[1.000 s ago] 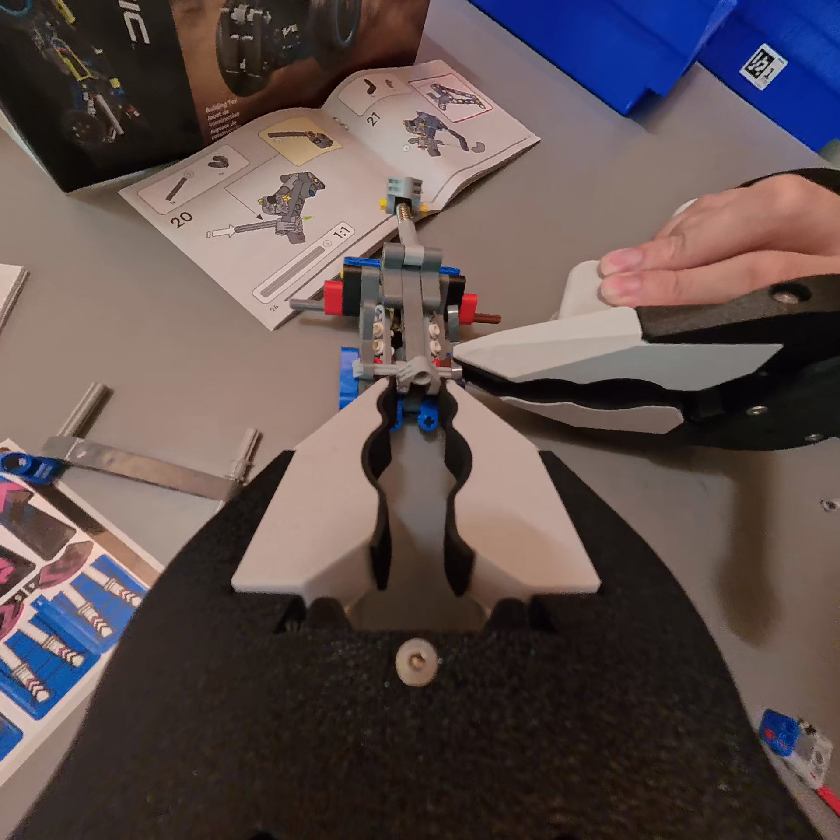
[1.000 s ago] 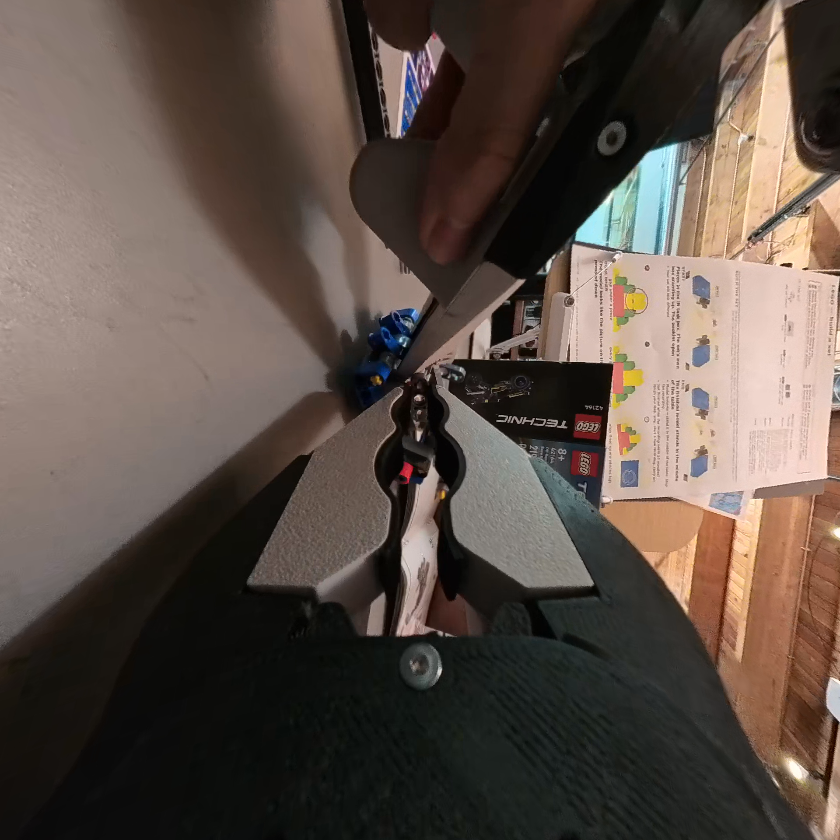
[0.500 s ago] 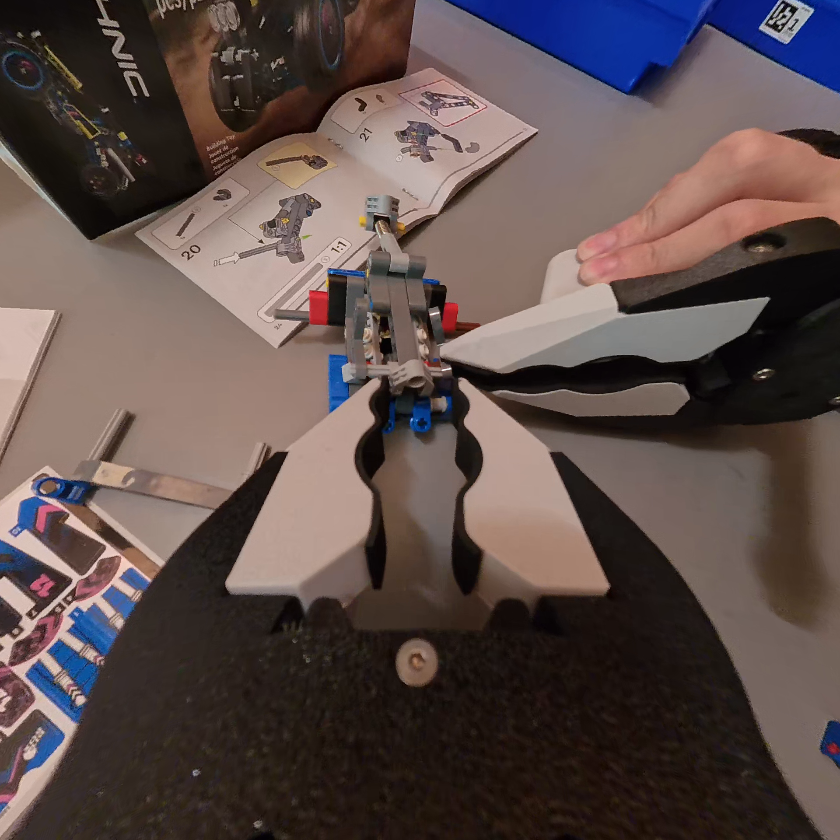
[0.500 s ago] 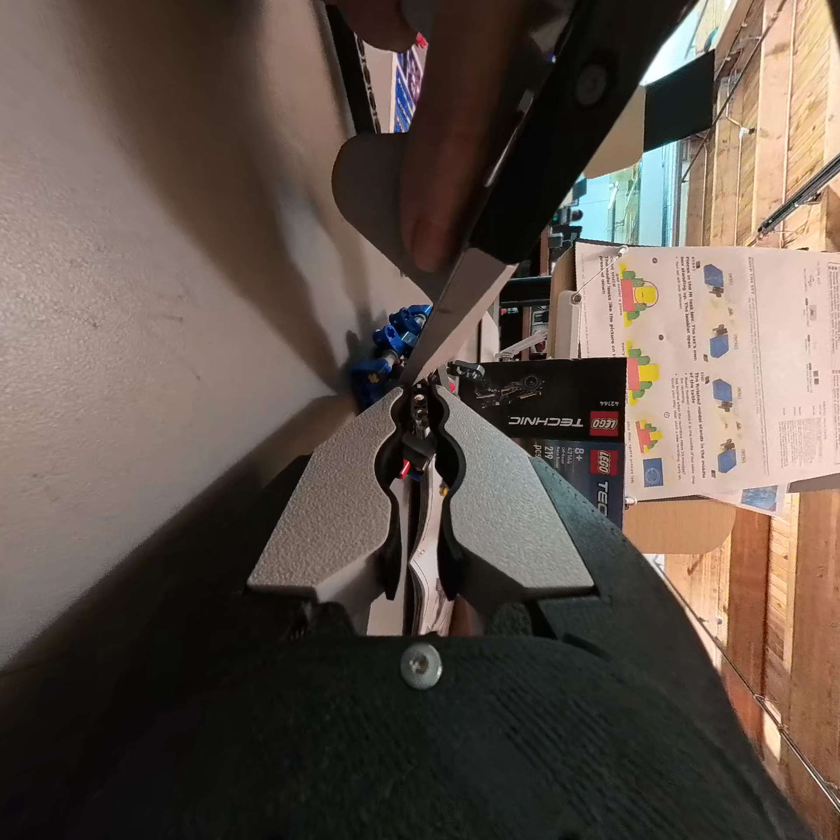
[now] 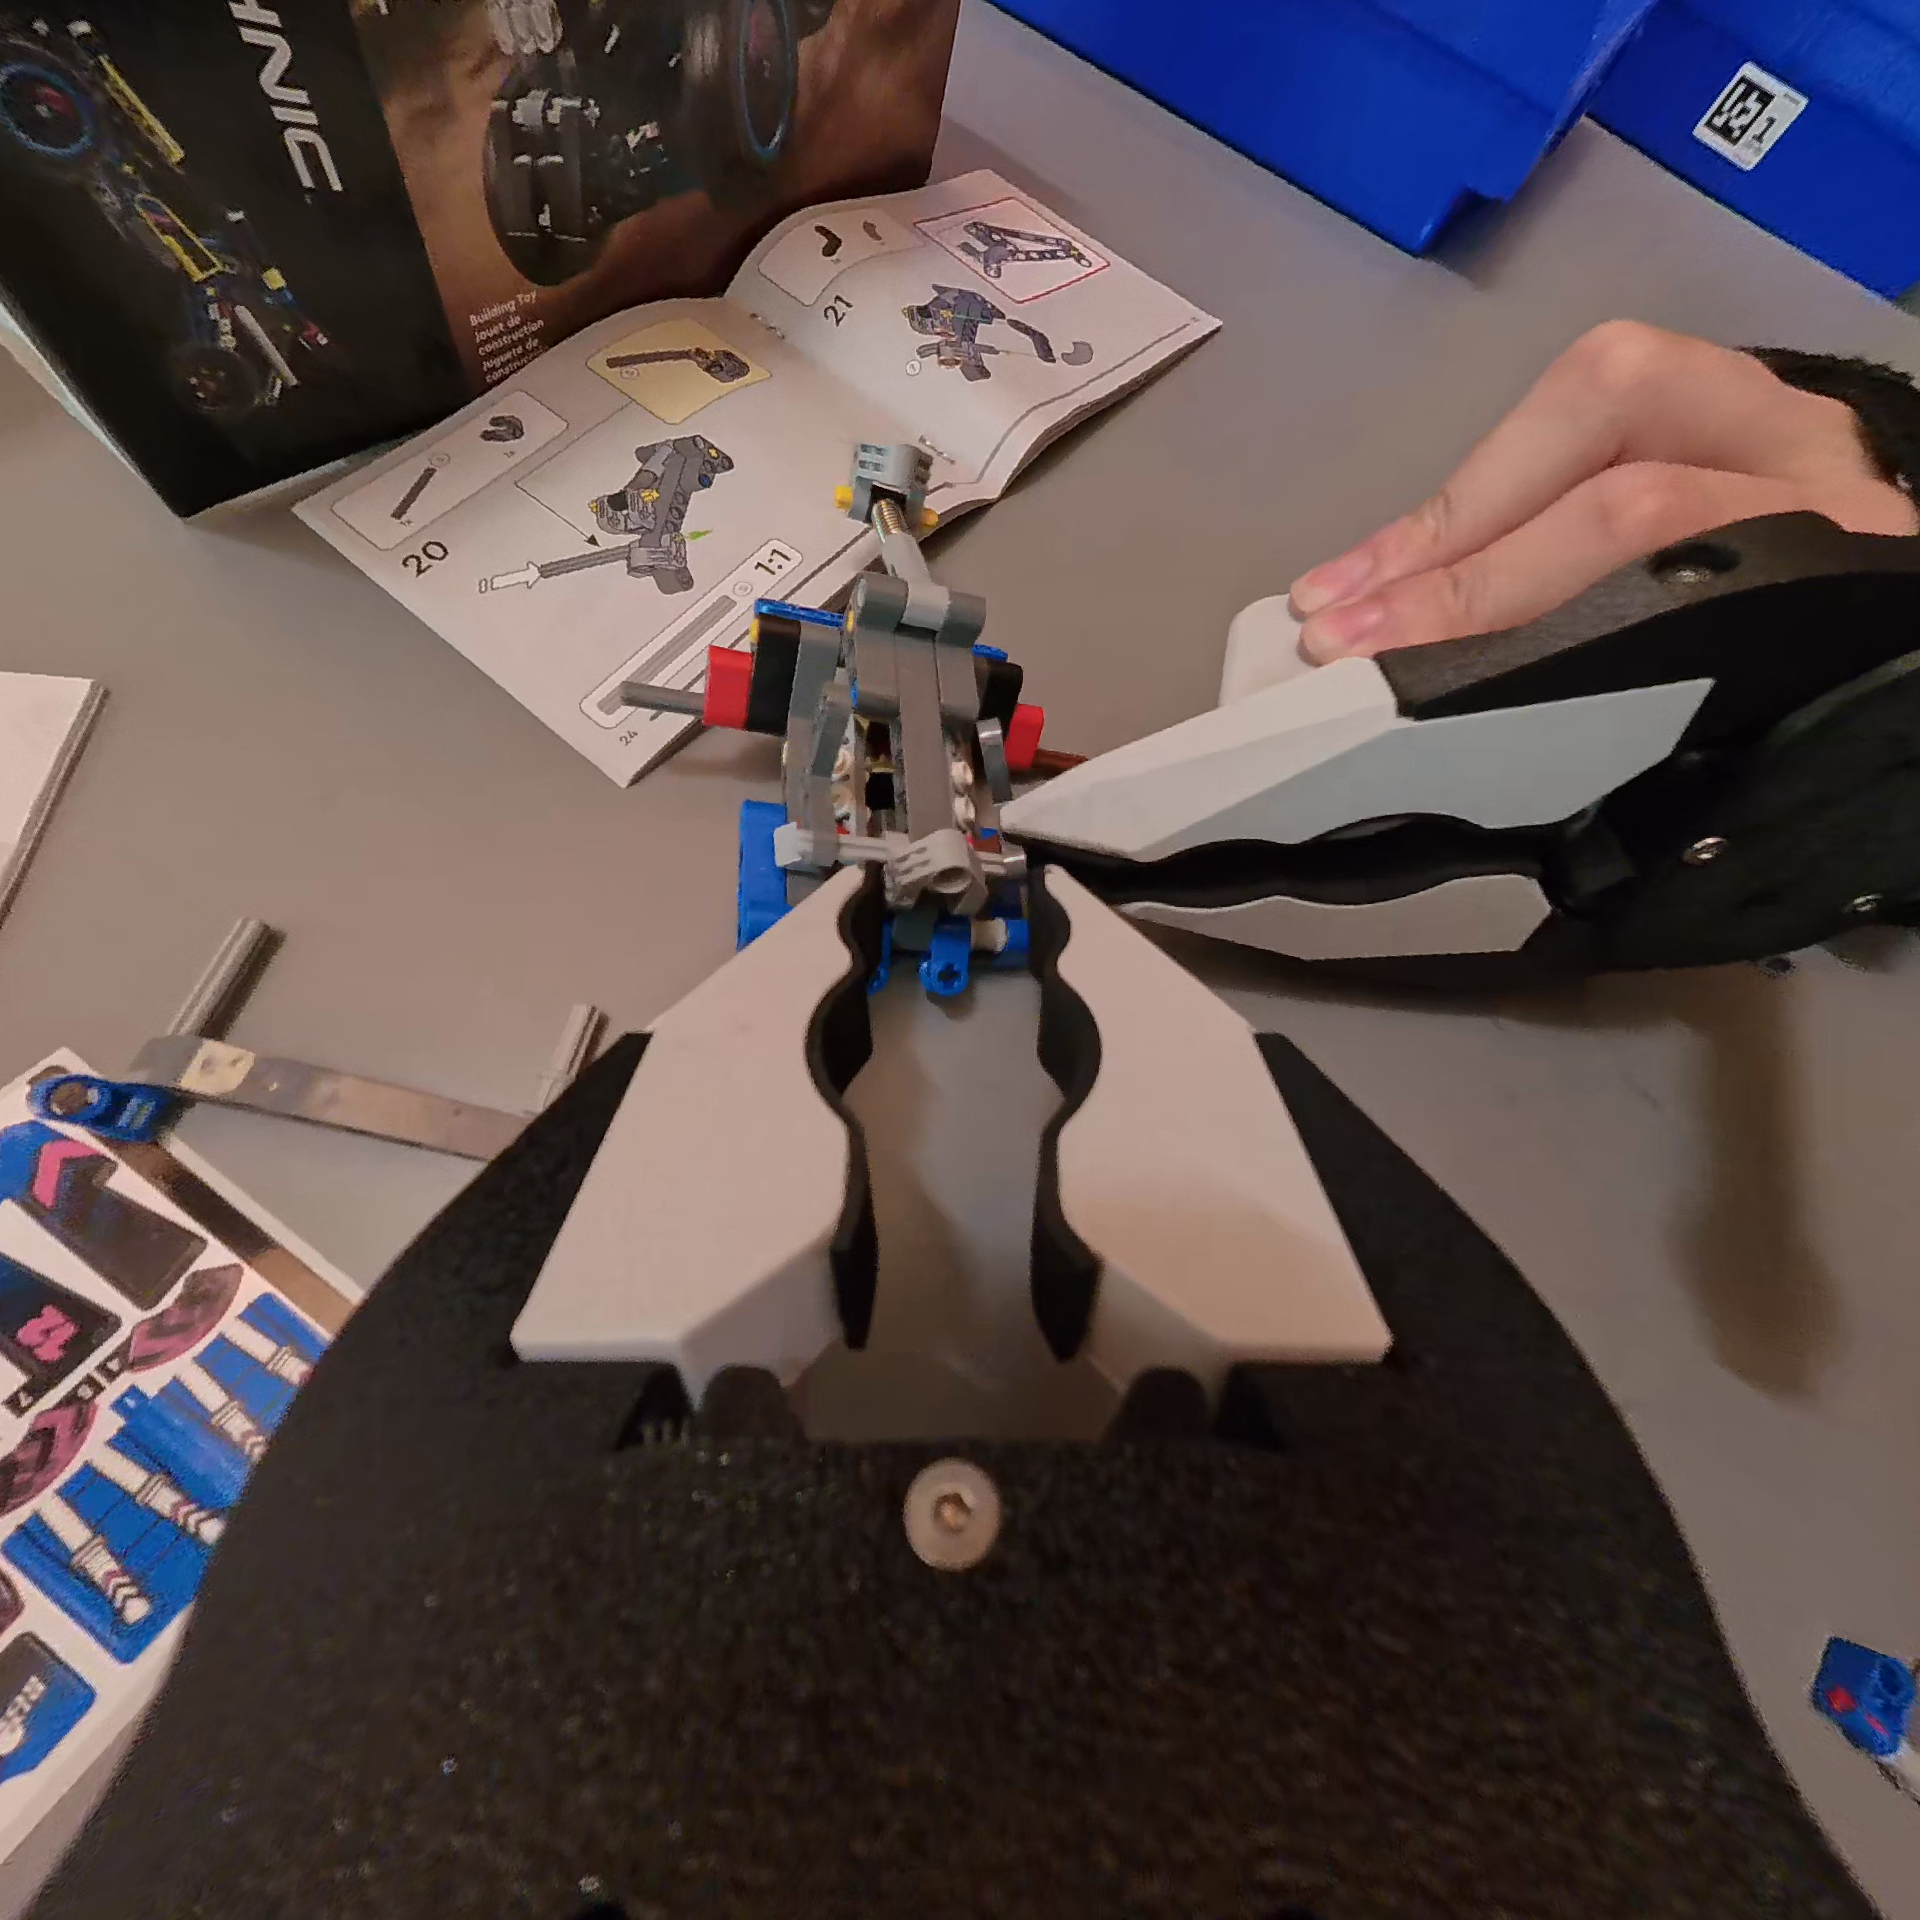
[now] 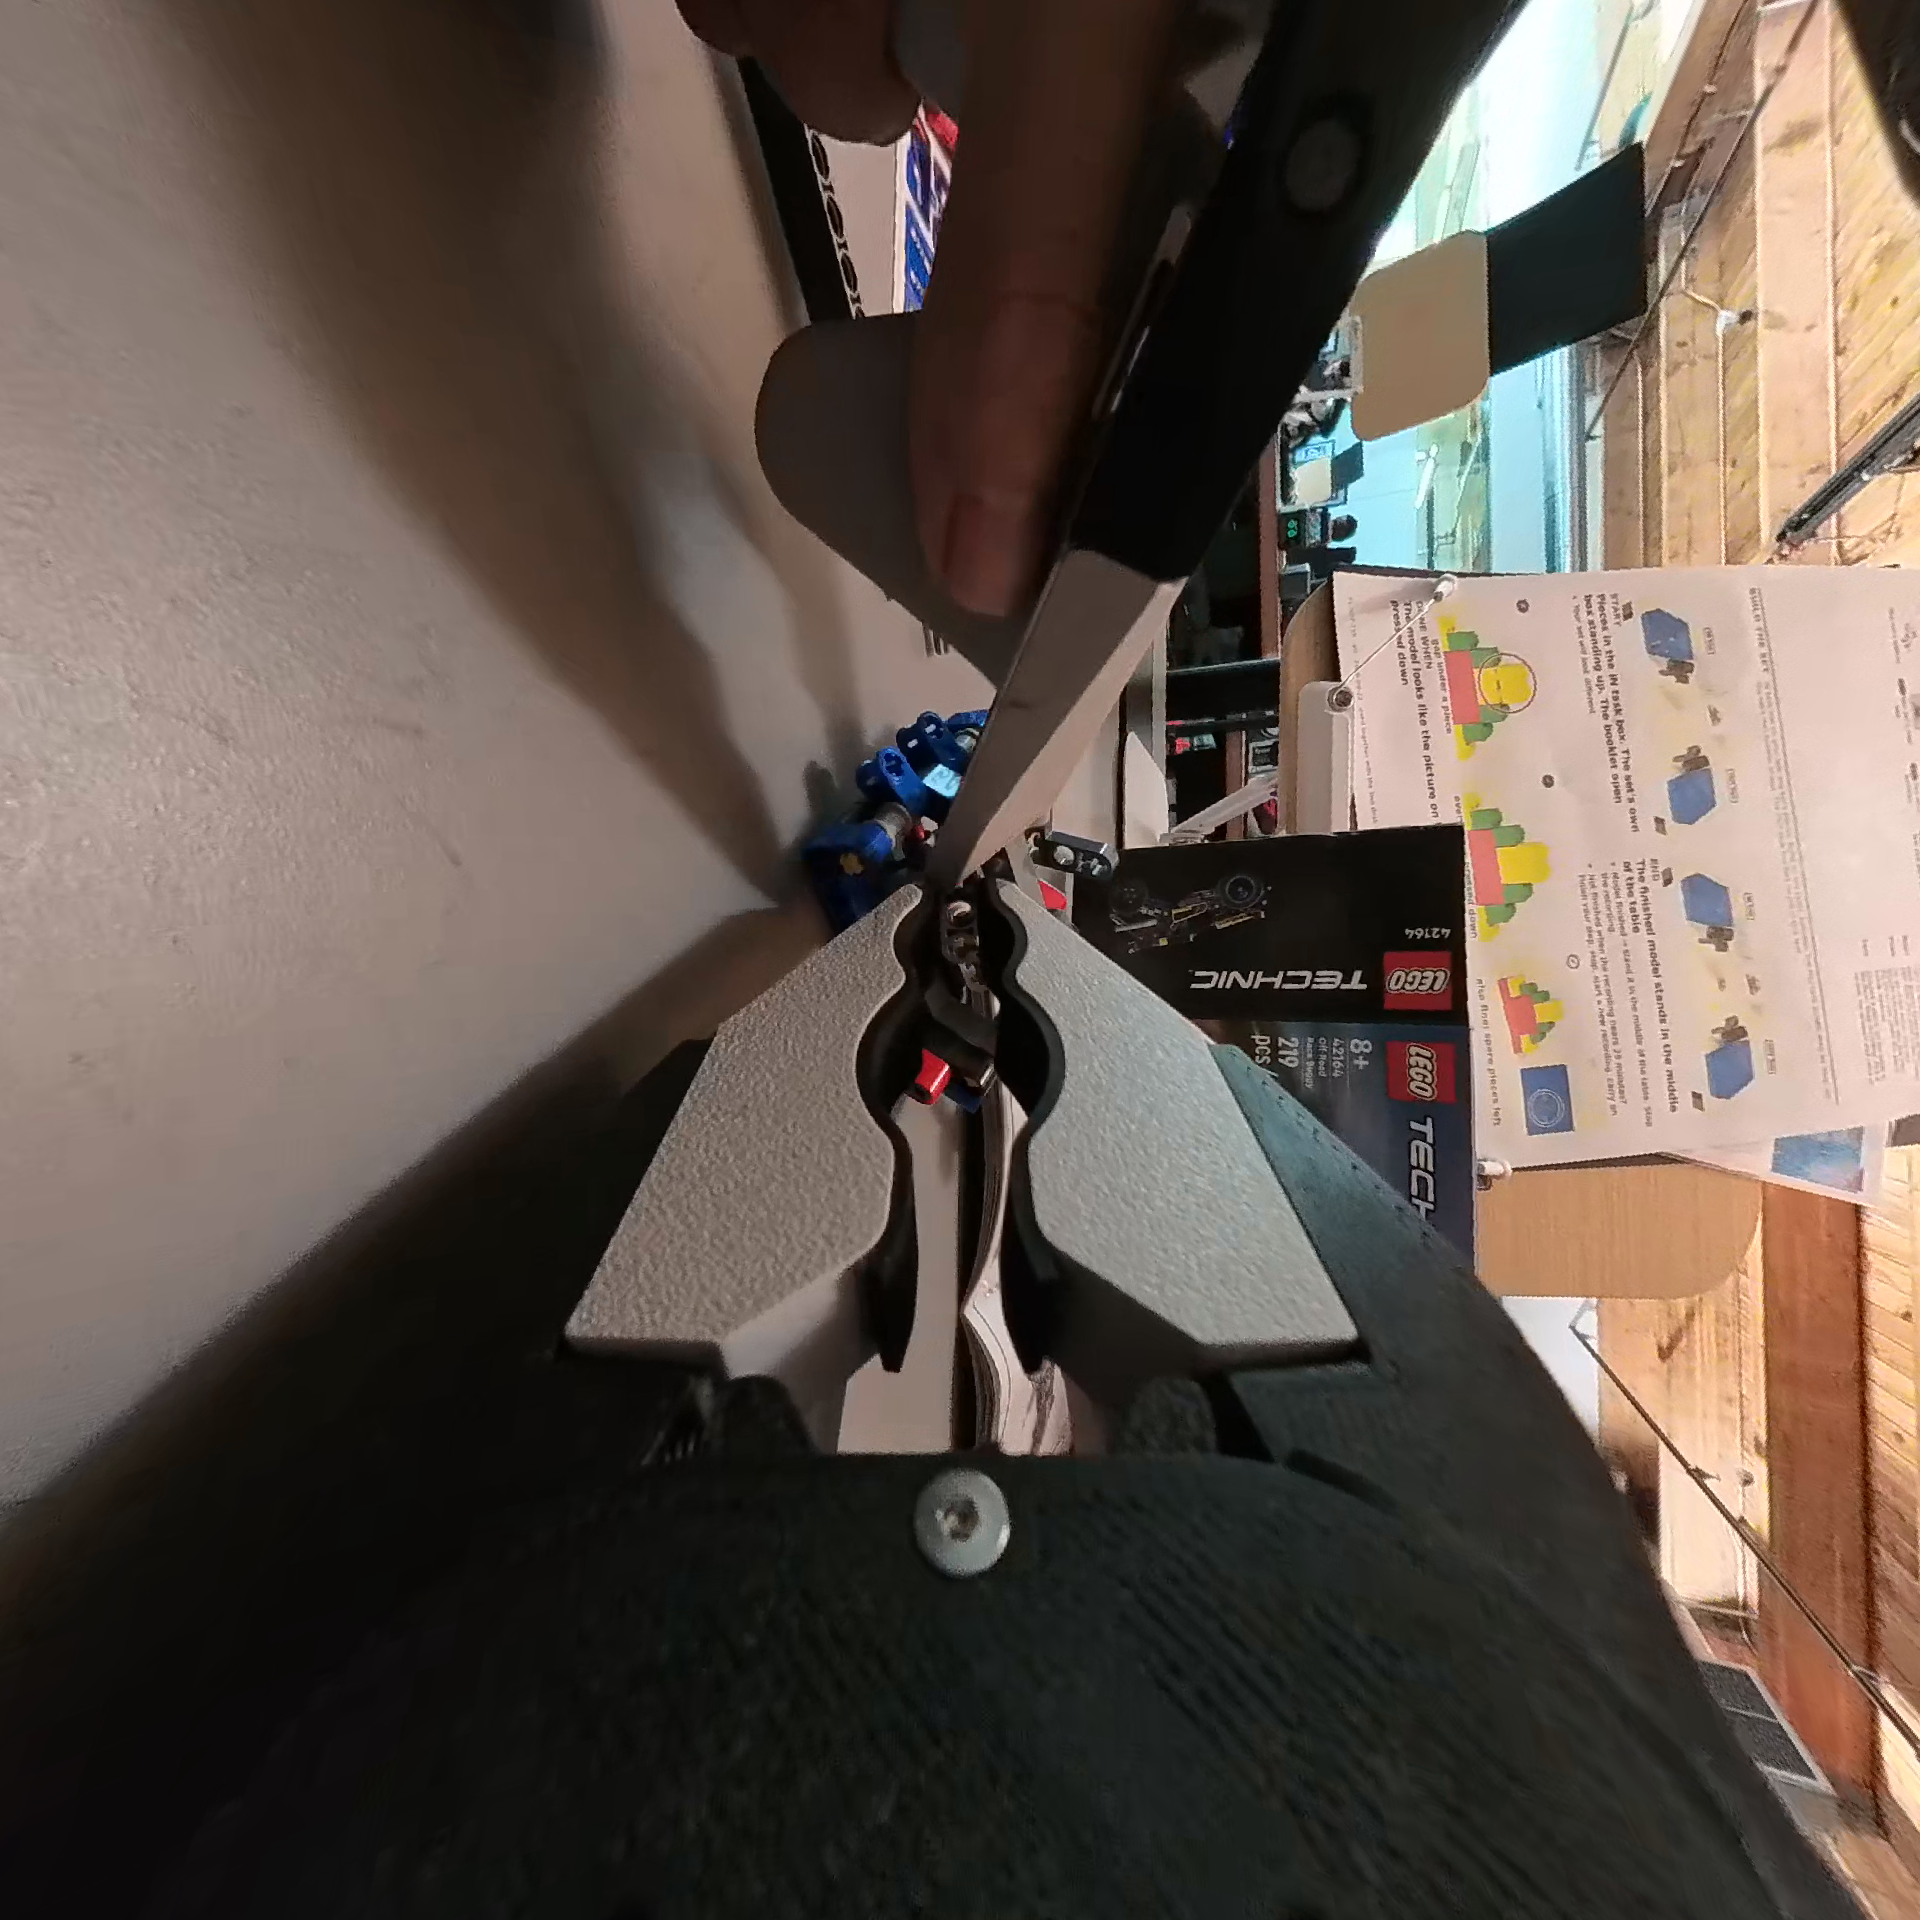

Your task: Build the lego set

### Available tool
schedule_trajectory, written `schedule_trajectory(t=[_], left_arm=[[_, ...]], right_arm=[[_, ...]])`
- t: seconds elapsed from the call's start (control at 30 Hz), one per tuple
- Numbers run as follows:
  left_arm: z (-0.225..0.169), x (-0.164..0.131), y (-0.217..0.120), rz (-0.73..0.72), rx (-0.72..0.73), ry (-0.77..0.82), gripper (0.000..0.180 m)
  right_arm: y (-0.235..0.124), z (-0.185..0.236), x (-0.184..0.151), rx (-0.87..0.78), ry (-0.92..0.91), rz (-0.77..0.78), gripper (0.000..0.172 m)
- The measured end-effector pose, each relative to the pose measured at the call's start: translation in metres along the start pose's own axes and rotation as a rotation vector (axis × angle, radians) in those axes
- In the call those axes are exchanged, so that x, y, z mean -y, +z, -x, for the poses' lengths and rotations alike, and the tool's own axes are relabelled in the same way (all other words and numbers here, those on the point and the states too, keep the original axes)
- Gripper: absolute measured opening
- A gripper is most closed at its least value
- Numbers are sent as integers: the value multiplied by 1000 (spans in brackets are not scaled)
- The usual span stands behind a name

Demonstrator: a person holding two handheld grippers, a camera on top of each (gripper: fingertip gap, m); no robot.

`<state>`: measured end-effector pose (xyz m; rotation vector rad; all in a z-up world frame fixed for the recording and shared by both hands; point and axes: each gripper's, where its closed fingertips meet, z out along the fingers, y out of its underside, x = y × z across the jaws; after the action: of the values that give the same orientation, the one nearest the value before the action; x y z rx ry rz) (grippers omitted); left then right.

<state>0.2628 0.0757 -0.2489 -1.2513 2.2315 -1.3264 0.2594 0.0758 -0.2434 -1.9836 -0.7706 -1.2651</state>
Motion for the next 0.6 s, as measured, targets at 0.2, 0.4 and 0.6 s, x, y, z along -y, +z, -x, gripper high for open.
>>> schedule_trajectory(t=[0.2, 0.4, 0.6], left_arm=[[0, 0, 0, 1, 6, 0, 23], [1, 0, 1, 7, 28, 40, 22], [1, -1, 1, 13, 42, 68, 15]], right_arm=[[0, 1, 0, 17, 10, -23, 4], [-1, 1, 0, 37, 15, -43, 5], [-1, 2, -1, 81, 84, -104, 8]])
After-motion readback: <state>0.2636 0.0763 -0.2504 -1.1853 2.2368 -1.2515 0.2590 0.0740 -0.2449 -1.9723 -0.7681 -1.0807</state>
